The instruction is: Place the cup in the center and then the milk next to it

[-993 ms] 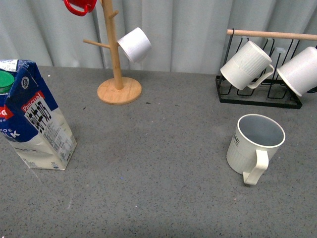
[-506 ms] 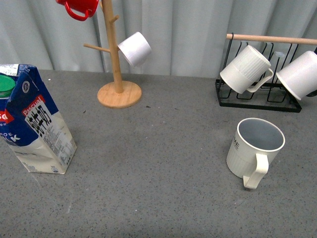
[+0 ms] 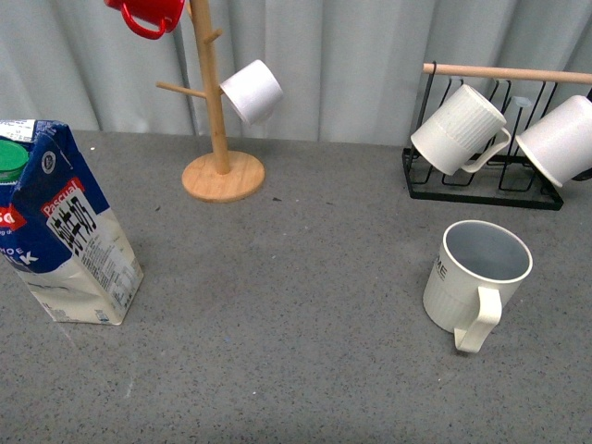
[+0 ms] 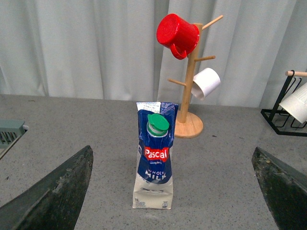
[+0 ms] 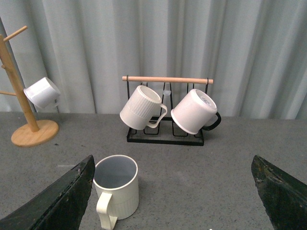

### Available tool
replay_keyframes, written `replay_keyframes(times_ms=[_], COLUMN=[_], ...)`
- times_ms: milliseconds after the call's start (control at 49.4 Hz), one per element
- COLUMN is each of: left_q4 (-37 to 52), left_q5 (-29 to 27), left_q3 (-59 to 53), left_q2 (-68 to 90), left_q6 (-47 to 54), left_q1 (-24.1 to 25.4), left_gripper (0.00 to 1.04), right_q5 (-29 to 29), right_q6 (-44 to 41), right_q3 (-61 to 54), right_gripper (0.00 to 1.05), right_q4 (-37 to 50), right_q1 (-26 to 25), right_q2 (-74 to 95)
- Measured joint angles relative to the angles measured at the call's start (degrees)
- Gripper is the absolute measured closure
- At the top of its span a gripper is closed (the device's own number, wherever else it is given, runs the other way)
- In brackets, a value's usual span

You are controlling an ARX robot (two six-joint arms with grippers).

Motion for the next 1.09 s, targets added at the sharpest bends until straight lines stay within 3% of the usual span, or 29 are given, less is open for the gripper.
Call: replay_keyframes(times_ms=[506, 547, 587, 628, 729, 871, 1094], left_q4=[0.0, 0.0, 0.0, 0.0, 0.0, 0.0, 0.0], left_q5=[0.0, 0.0, 0.0, -0.04, 0.0, -0.02, -0.02], left_q3=[0.0, 0.0, 0.0, 0.0, 0.0, 0.0, 0.0], left_q2=[0.0, 0.0, 0.0, -0.04, -0.04, -0.04, -0.04], left_q6=[0.0, 0.02, 0.02, 0.0, 0.02, 0.02, 0.02], left_q1=[0.0, 0.0, 0.0, 0.0, 0.0, 0.0, 0.0], left_gripper=[0.07, 0.07, 0.07, 0.07, 0.07, 0.07, 0.07], right_q5=[0.0, 3.34, 12.92, 14.93, 10.34, 1.11, 0.55], right_q6=[0.0, -1.03, -4.72, -6.43, -6.6, -4.07, -1.2], right_q3=[-0.02, 0.13, 0.92, 1.4, 4.42, 12.94, 26.53], right_gripper=[0.09, 0.09, 0.09, 0.09, 0.09, 0.09, 0.09], right_q4=[-0.02, -0.68, -1.05, 1.46, 8.2, 21.9, 17.29], right_q1=[0.0, 0.92, 4.15, 5.11, 2.45, -3.3, -3.15], right_q2=[0.0, 0.5, 3.39, 6.88, 17.27, 45.2, 74.14])
